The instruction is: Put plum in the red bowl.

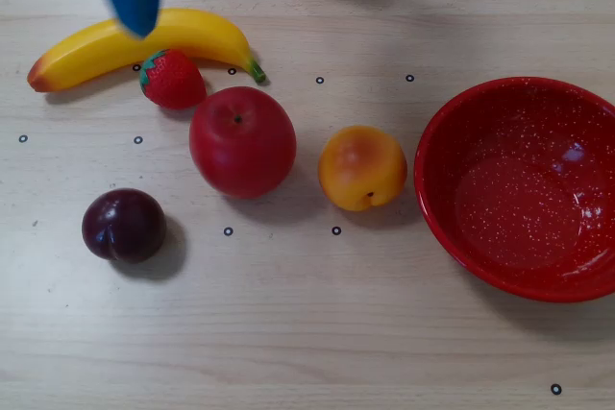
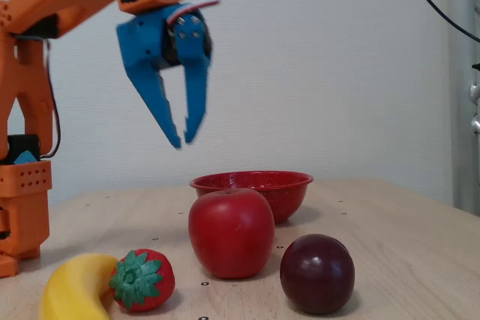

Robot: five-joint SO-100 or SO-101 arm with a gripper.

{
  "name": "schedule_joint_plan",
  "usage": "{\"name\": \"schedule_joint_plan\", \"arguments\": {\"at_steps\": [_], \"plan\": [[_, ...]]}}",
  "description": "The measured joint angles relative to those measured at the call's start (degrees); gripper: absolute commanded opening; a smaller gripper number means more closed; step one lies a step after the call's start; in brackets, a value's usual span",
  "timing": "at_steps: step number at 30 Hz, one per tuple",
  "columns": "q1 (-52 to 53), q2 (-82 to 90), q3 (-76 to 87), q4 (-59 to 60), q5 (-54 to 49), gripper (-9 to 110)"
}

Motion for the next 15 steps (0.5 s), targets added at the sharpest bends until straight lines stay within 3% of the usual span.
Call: {"name": "schedule_joint_plan", "arguments": {"at_steps": [6,15], "plan": [[-2.64,-12.66,-10.46,0.53,3.96,17],[-2.55,-25.14,-20.3,2.02,8.88,48]]}}
